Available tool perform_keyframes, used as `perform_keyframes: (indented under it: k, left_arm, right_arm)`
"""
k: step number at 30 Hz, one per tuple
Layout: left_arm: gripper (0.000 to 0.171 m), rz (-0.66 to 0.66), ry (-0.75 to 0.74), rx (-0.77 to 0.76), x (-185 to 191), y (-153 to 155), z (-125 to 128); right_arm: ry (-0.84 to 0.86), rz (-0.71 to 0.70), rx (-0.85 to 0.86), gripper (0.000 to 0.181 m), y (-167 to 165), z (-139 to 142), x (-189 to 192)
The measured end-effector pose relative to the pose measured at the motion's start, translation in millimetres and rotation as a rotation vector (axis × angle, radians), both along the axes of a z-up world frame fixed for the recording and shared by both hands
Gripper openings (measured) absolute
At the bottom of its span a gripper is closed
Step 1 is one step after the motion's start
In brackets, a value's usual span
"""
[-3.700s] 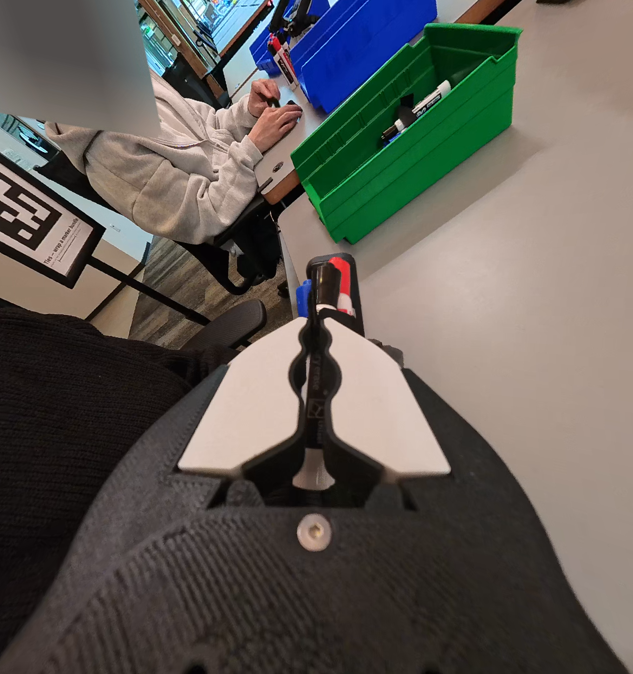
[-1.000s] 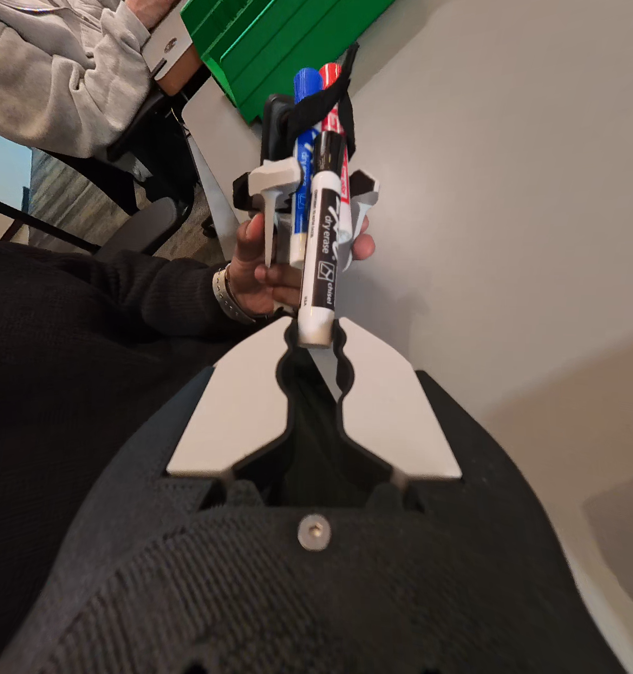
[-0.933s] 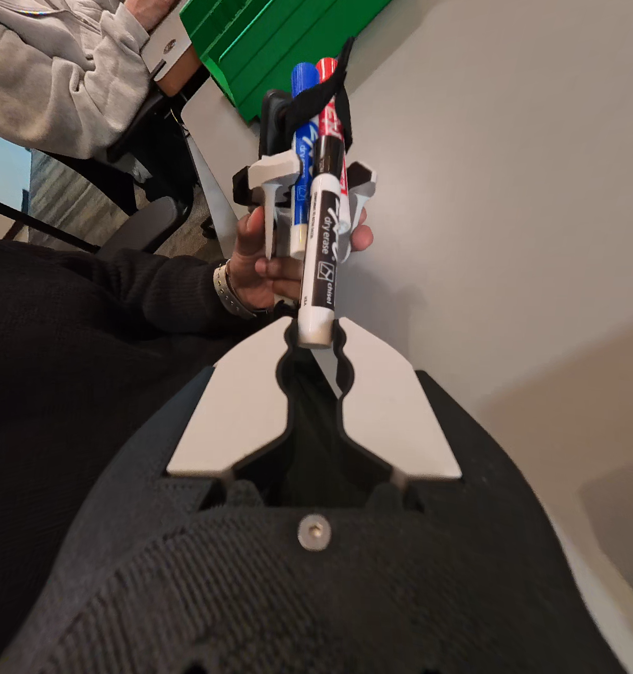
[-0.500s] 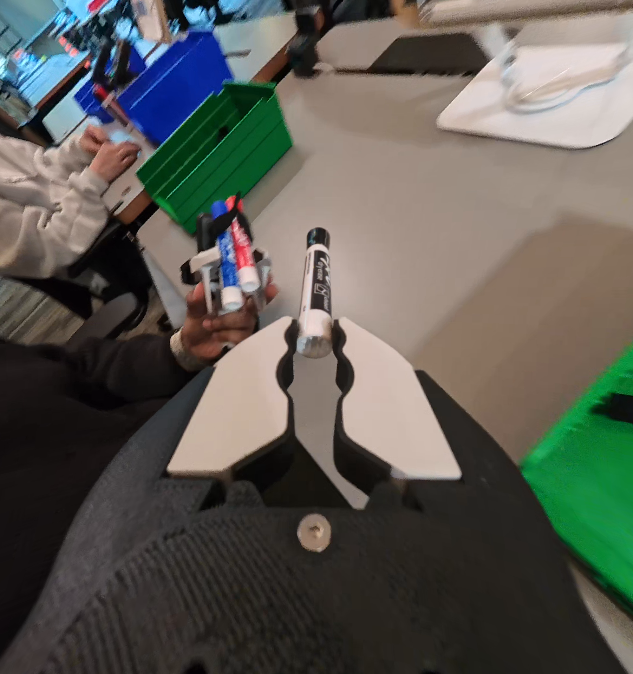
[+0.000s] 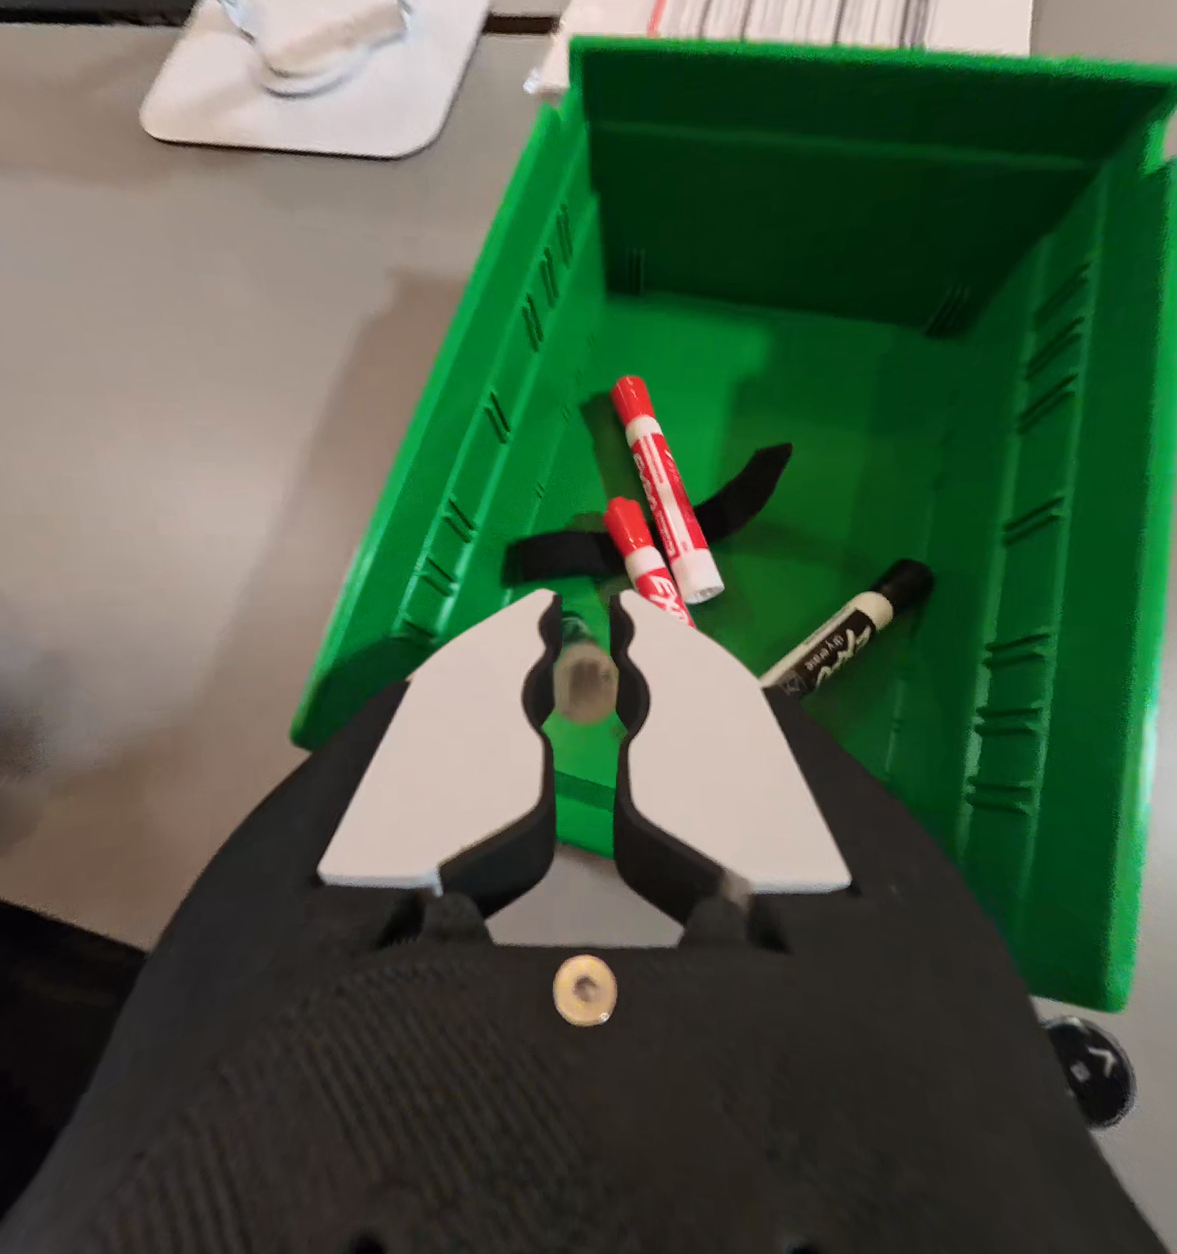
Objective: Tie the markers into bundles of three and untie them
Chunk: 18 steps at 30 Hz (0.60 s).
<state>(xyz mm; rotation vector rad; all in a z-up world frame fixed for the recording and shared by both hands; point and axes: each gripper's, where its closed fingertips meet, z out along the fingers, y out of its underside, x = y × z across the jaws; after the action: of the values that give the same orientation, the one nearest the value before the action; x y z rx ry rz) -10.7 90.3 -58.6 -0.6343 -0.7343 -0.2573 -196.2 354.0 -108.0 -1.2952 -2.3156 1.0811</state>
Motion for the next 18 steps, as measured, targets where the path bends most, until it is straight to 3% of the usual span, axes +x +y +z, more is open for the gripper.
perform_keyframes:
  k: [3, 7, 11, 14, 18]
  left_arm:
    - [0.038, -0.001, -0.002, -0.014, 1, 3, -1]
    - [0.038, 0.001, -0.001, -0.042, 1, 7, -3]
    - [0.038, -0.045, 0.016, -0.053, 6, 18, 1]
    - [0.038, -0.146, 0.021, 0.035, 14, 24, 11]
    - [0.037, -0.220, 0.058, 0.007, 28, 37, 16]
  right_arm:
    - [-0.036, -0.048, -0.010, 0.034, 2, -6, -2]
    - [0.058, 0.027, -0.105, 0.043, -32, 35, 14]
    - [0.175, 0.341, -0.146, 0.039, -113, 73, 72]
    - [0.236, 0.588, -0.103, 0.039, -169, 71, 119]
    - [0.325, 0.902, -0.189, 0.042, -222, 70, 175]
